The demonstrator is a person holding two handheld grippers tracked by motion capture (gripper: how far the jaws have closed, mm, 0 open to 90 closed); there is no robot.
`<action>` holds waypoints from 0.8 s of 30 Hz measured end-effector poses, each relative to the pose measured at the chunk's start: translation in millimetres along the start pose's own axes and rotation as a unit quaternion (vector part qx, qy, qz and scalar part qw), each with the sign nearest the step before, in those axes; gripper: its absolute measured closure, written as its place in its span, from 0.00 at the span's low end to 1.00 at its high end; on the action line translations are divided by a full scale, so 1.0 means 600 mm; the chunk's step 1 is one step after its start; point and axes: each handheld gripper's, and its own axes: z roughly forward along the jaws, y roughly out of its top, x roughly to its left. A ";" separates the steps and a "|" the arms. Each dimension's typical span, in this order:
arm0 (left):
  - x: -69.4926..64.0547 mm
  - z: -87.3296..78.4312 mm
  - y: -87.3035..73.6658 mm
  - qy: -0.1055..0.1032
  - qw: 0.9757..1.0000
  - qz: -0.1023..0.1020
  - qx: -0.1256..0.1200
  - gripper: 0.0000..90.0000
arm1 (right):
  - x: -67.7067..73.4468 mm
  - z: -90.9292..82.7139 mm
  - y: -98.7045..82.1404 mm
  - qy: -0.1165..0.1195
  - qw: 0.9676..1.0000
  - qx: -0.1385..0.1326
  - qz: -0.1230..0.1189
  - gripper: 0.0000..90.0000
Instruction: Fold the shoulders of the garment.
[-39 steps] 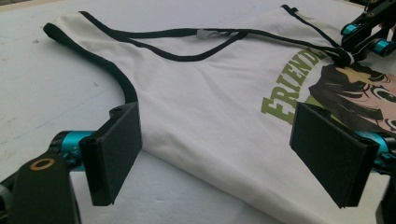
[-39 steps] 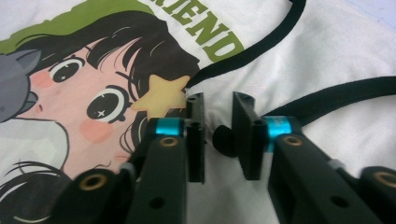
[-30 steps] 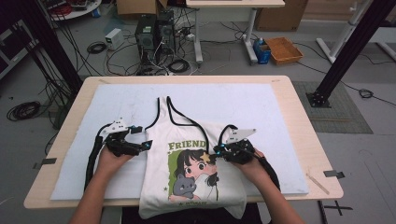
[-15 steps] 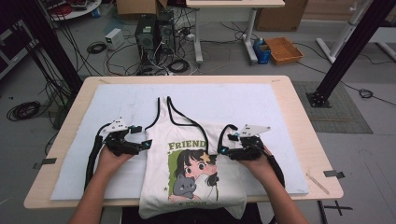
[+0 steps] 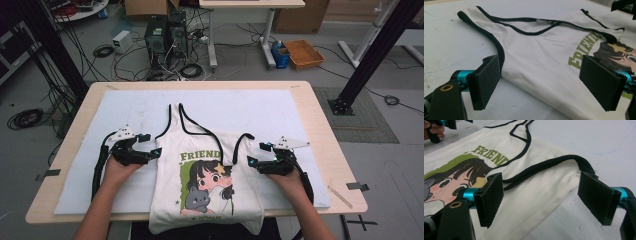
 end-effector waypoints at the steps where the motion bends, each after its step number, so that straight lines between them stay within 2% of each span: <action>1: 0.001 -0.001 0.001 0.002 1.000 -0.002 -0.001 0.19 | -0.001 0.000 0.000 -0.001 1.000 -0.004 -0.002 0.24; 3: 0.003 -0.003 0.004 0.005 1.000 -0.002 -0.001 0.19 | -0.001 -0.001 -0.001 -0.002 1.000 -0.003 0.001 0.24; 4: 0.007 -0.007 0.010 0.014 1.000 -0.005 -0.013 0.19 | -0.003 0.000 0.000 0.001 1.000 -0.001 0.012 0.24; 5: 0.008 -0.008 0.013 0.017 1.000 -0.006 -0.017 0.19 | -0.004 0.000 0.000 0.000 1.000 -0.002 0.010 0.24; 7: 0.011 -0.007 0.021 0.017 1.000 -0.009 -0.014 0.19 | -0.005 0.000 0.000 0.000 1.000 -0.003 0.012 0.24; 11: 0.017 0.002 0.046 0.027 1.000 -0.002 -0.016 0.19 | -0.005 0.000 0.000 0.000 1.000 -0.001 0.011 0.24; 14: 0.028 0.023 0.062 0.035 0.999 0.000 0.004 0.19 | -0.005 0.000 0.000 0.003 1.000 -0.001 0.012 0.24; 15: 0.033 0.030 0.066 0.035 0.999 -0.006 0.010 0.19 | -0.006 0.000 0.000 0.004 1.000 -0.002 0.014 0.24; 16: 0.033 0.030 0.066 0.035 0.999 -0.006 0.010 0.19 | -0.006 0.000 0.000 0.004 1.000 -0.002 0.014 0.24; 20: 0.061 0.063 0.088 0.039 0.998 -0.020 0.035 0.19 | -0.006 0.001 0.000 0.007 1.000 0.001 0.015 0.24; 24: 0.080 0.090 0.103 0.043 0.998 -0.030 0.041 0.19 | -0.006 0.001 0.000 0.006 1.000 0.001 0.016 0.24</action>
